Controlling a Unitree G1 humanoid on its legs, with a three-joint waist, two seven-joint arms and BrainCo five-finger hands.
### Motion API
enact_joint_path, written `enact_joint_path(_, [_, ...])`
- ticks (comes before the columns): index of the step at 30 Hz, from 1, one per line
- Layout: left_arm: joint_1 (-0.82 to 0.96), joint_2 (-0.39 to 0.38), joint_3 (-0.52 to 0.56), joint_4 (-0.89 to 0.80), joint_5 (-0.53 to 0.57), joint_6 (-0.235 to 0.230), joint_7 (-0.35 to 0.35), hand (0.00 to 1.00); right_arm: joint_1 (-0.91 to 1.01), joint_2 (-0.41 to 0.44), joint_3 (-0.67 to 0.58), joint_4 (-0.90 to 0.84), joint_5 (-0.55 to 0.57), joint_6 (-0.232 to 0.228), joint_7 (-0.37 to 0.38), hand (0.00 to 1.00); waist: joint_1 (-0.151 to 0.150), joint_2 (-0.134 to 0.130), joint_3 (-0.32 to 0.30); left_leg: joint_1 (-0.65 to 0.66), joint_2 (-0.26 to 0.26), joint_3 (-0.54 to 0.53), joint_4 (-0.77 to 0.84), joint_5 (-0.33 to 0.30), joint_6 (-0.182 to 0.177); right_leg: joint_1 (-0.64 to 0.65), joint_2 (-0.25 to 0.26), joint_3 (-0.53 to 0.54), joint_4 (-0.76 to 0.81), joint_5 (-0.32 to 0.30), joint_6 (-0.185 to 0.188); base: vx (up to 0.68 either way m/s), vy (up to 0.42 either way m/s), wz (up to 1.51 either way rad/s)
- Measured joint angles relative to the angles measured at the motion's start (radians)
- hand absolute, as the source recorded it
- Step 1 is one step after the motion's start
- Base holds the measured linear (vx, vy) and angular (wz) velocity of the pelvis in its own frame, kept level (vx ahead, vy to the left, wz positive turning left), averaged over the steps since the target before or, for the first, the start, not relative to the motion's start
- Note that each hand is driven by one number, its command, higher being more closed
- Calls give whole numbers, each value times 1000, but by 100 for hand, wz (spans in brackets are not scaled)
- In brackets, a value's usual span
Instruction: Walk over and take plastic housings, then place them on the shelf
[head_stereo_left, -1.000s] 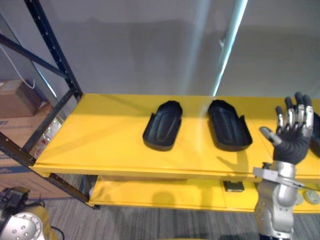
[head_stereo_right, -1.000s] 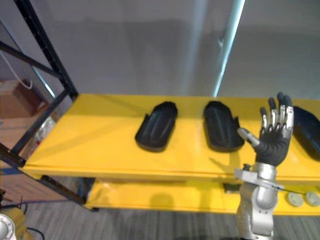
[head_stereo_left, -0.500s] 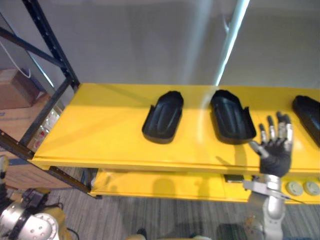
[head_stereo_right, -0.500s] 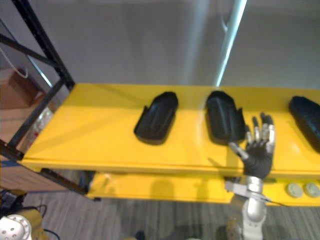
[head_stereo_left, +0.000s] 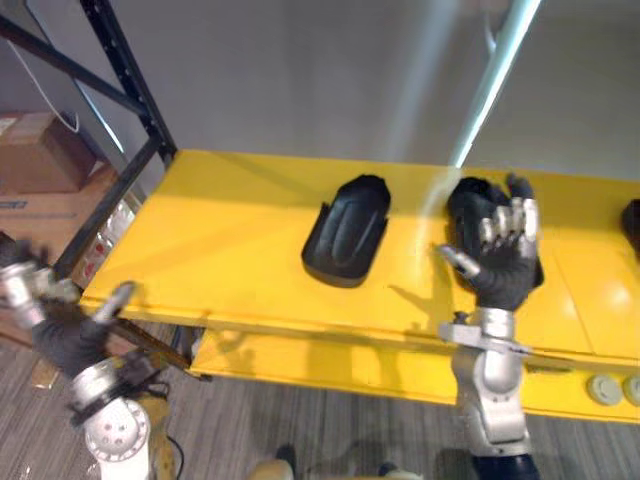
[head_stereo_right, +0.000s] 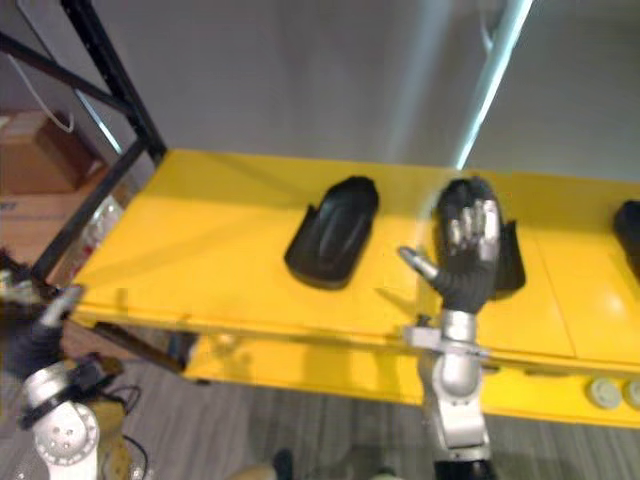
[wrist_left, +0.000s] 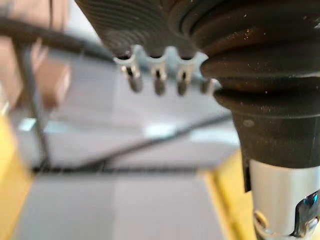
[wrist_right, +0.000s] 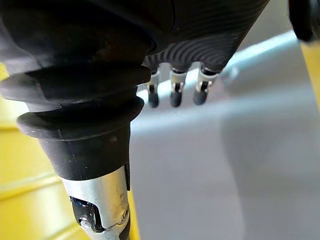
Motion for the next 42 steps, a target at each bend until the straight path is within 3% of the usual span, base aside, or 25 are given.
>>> enact_joint_path(5, [-5, 65, -51, 58, -58, 60, -129, 0, 50, -74, -196, -111, -21, -23, -30, 0, -51, 19, -1, 3, 4, 59, 22, -38, 6, -23, -8, 52, 30, -18, 1, -68, 30, -32])
enact_joint_path(9, [-82, 78, -141, 97, -114, 104, -151, 0, 130, -94, -312, -132, -5, -25, -30, 0, -82, 32, -9, 2, 10, 101, 16, -33, 4, -52, -5, 88, 35, -10, 12, 20, 31, -25])
enact_joint_path(11, [-133, 77, -216, 126, -119, 147, -159, 0, 174, -94, -341, -135, 53, -20, -11, 0, -119, 38, -12, 2, 9, 104, 15, -32, 3, -57, -3, 95, 38, -9, 12, 78, 22, -5])
enact_joint_path(15, [-204, 68, -307, 169, -118, 208, -127, 0, 221, -92, -361, -135, 122, -18, 41, 0, -137, 45, -15, 2, 14, 140, 11, -32, 3, -80, 7, 125, 40, -9, 12, 60, 13, -21])
enact_joint_path(20, [-339, 69, -346, 290, -51, 257, 72, 0, 266, -69, -359, -135, 137, -19, 80, 0, -175, 48, -14, 5, 18, 155, 8, -32, 2, -90, 11, 139, 49, -13, 6, 4, 1, -7])
enact_joint_path(22, [-392, 70, -343, 353, 27, 276, 212, 0, 295, -61, -358, -135, 139, -23, 87, 0, -187, 52, -12, 8, 18, 161, 8, -33, 1, -93, 11, 146, 55, -14, 4, -29, 2, -7])
enact_joint_path(23, [-400, 70, -341, 367, 48, 276, 246, 0, 301, -60, -358, -135, 140, -23, 87, 0, -189, 53, -11, 8, 19, 163, 8, -33, 0, -95, 12, 149, 57, -14, 4, -45, 6, -16])
enact_joint_path(24, [-407, 70, -326, 373, 77, 275, 335, 0, 305, -55, -358, -135, 147, -24, 89, 0, -196, 55, -10, 6, 20, 175, 8, -33, 0, -109, 13, 162, 67, -15, 3, -39, 7, -18])
enact_joint_path(26, [-412, 64, -307, 373, 119, 259, 431, 0, 308, -48, -359, -135, 162, -26, 89, 0, -204, 56, -9, 7, 20, 183, 8, -33, 0, -114, 13, 170, 70, -14, 3, -33, 7, -15])
enact_joint_path(27, [-422, 60, -290, 365, 182, 247, 529, 0, 326, -33, -358, -135, 171, -38, 90, 0, -208, 56, -9, 8, 20, 184, 8, -33, 0, -115, 13, 172, 71, -14, 3, -25, 4, -5])
enact_joint_path(31, [-422, 13, -245, 264, 322, 208, 702, 0, 369, 2, -347, -135, 177, -68, 92, 0, -209, 57, -9, 5, 18, 187, 6, -33, 1, -122, 12, 177, 75, -14, 3, -9, 2, -2])
enact_joint_path(33, [-422, 5, -246, 231, 384, 212, 730, 0, 372, 11, -328, -135, 178, -71, 94, 0, -209, 57, -8, 6, 18, 187, 4, -33, 0, -122, 12, 177, 75, -14, 3, 0, 0, 0])
enact_joint_path(36, [-419, -11, -247, 224, 408, 271, 728, 0, 378, 11, -311, -135, 178, -71, 109, 0, -209, 63, -3, 6, 17, 187, 3, -32, 0, -122, 12, 177, 75, -14, 3, 0, 0, 0])
enact_joint_path(39, [-417, -9, -252, 238, 390, 361, 687, 0, 374, 11, -309, -135, 179, -71, 111, 0, -210, 71, 16, 8, 17, 186, 2, -30, -1, -122, 12, 177, 78, -15, 3, 0, 0, 0])
enact_joint_path(41, [-412, -7, -268, 272, 325, 434, 612, 0, 364, 11, -308, -135, 179, -67, 111, 0, -210, 77, 28, 15, 17, 188, -1, -30, -2, -122, 12, 179, 85, -19, 3, 0, 0, -2])
enact_joint_path(42, [-410, -6, -274, 283, 309, 449, 597, 0, 361, 11, -307, -135, 179, -65, 111, 0, -210, 77, 32, 19, 17, 190, -3, -29, -3, -122, 12, 182, 88, -20, 3, -3, 0, -6])
